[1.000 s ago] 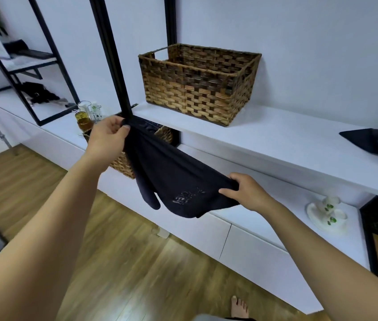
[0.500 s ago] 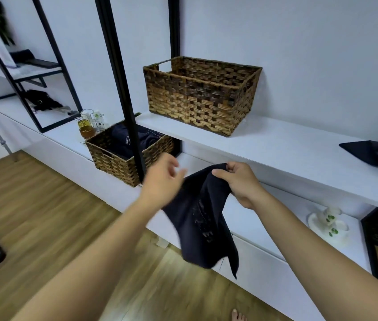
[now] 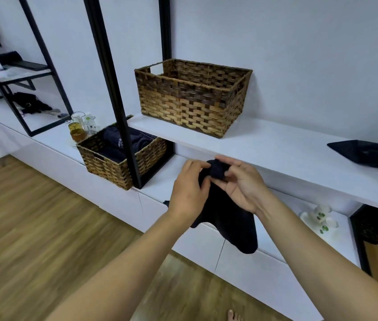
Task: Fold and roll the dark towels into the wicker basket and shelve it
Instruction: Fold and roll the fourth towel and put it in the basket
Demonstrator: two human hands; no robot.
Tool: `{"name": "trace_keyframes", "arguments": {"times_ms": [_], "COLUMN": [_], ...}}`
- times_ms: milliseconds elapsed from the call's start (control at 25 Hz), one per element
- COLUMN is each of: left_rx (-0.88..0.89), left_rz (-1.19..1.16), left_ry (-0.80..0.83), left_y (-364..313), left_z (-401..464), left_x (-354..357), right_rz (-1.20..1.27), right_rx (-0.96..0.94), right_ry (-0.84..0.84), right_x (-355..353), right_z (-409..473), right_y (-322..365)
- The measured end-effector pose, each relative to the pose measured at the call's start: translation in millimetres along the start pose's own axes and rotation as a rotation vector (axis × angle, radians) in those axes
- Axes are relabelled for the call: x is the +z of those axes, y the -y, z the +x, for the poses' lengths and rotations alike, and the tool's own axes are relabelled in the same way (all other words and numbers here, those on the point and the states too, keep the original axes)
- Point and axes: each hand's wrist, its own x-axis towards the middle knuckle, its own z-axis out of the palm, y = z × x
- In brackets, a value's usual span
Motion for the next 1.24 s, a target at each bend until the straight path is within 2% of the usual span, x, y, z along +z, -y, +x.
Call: {"name": "trace_keyframes", "arguments": {"times_ms": [80, 160, 320, 440, 560, 640, 680, 800, 920, 1040, 1240], "left_rx": [0.083, 0.144, 0.197, 0.018, -0.324, -0.432, -0.453, -0.474, -0.476, -0.467, -0.35], "left_rz": [-0.01, 0.012, -0.013, -0.101, -0.353, -0.365, -0.354, -0.371, -0.493, -0.586, -0.469], "left_ry": [0.009, 0.067, -0.077, -0.083, -0.062, -0.031, -0.011, 0.009, 0.093, 0.174, 0.276], "left_y": [0, 0, -2, -5, -5, -5, -6, -8, -14, -16, -11], "left_z": [6, 8, 13, 19, 25, 25, 23, 21, 20, 17, 16], "left_x": [-3, -5, -18, -32, -43, -49, -51, -52, -52, -51, -54], "right_rz": [0.1, 0.098, -0.009, -0.218, -0.724, -0.979, -1.016, -0.932, -0.971, -1.039, -1.233], "right_rx": [0.006, -0.024, -0.112, -0.182, -0.411, -0.555, -0.579, -0.477, -0.436, -0.415, -0.356], "right_ry": [0.04, 0.051, 0.068, 0.045, -0.028, -0.049, -0.037, 0.11, 0.228, 0.174, 0.143], "right_x": [-2, 0, 10, 14, 12, 12, 13, 20, 29, 28, 27], "right_z": [-2, -4, -8, -7, -2, -1, -2, -7, -8, -5, -4], "right_y": [4, 6, 6, 5, 0, -1, -1, 6, 11, 15, 22]}}
